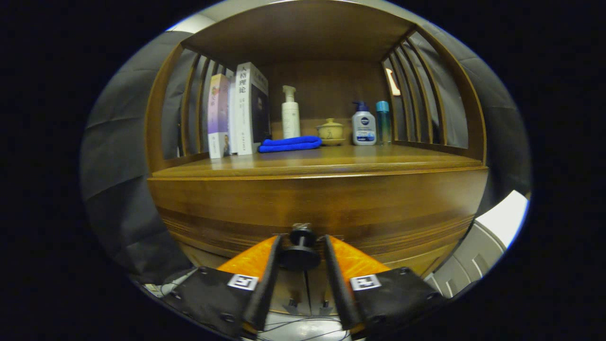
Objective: Pull open the drawer, take out the items inside it, and place them on the countertop above the cabinet.
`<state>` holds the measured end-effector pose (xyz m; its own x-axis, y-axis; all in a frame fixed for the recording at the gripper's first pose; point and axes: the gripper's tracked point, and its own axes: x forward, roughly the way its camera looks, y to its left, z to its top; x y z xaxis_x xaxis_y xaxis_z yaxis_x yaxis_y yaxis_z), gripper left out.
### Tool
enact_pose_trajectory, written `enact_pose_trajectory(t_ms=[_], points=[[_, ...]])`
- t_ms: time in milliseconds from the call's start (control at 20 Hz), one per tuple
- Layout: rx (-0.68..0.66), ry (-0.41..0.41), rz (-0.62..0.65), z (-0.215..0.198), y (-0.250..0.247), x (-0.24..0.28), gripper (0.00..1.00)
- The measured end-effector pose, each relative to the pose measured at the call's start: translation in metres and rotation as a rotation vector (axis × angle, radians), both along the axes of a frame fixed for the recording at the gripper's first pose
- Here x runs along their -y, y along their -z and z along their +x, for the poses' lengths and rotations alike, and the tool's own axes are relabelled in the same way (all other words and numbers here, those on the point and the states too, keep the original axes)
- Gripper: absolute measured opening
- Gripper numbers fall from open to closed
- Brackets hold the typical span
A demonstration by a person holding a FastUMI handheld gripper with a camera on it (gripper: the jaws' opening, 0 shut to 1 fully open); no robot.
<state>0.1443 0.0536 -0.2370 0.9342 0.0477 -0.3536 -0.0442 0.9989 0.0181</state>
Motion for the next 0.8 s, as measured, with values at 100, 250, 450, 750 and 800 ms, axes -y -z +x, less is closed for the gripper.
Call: enact_pose_trajectory(t_ms=[100,250,450,750,800], points=[[0.006,0.003,-0.024,-0.002,-0.002,0.0,0.51],[-0.003,0.008,-0.034,-0.001,-0.002,-0.001,0.37],[-0.014,0.013,-0.041,-0.01,-0.003,-0.001,0.37],[0.012,-0.007,-0.052,-0.046,-0.006,-0.001,0.37],[0.011,-0.01,-0.051,-0.054,-0.007,-0.001,0.37]])
